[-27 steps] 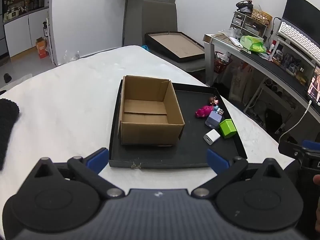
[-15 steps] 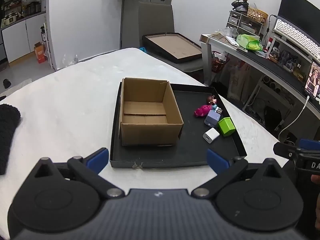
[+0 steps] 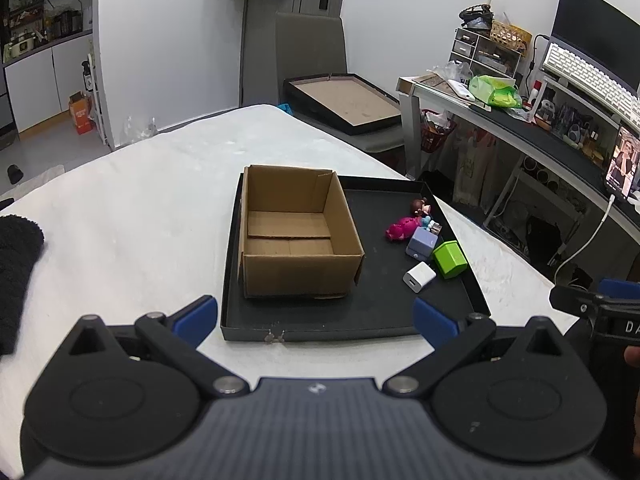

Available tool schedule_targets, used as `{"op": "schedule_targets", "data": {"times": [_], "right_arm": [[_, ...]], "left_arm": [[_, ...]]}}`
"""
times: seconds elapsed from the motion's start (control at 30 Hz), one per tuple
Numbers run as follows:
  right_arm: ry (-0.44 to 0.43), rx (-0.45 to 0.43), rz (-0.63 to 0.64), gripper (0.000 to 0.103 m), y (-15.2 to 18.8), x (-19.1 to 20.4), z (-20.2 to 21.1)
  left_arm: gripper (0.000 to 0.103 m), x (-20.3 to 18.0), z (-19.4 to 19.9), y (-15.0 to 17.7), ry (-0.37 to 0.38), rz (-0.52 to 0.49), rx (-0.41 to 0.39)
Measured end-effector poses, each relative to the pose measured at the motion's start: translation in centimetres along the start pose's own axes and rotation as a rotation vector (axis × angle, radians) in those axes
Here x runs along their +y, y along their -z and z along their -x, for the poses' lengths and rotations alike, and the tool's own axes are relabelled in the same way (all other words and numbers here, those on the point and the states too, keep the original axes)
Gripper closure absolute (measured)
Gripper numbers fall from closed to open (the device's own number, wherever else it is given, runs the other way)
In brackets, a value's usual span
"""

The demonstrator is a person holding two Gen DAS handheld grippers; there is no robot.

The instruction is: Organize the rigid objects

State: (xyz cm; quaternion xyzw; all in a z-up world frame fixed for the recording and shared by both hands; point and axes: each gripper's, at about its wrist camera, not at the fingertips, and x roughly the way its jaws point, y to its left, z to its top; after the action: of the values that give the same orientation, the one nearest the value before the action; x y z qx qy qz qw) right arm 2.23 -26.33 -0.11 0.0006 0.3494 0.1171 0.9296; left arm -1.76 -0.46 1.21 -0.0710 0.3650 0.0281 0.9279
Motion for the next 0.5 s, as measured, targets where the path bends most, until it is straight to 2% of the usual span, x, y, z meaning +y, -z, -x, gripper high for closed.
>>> {"op": "schedule_targets", "data": {"times": [0.5], "right_arm": [[0.008, -0.02, 0.0, 0.0, -0.1, -0.1, 0.8]], "left_arm": [[0.0, -0.1, 1.2, 0.0, -0.011, -0.006, -0.023]]}}
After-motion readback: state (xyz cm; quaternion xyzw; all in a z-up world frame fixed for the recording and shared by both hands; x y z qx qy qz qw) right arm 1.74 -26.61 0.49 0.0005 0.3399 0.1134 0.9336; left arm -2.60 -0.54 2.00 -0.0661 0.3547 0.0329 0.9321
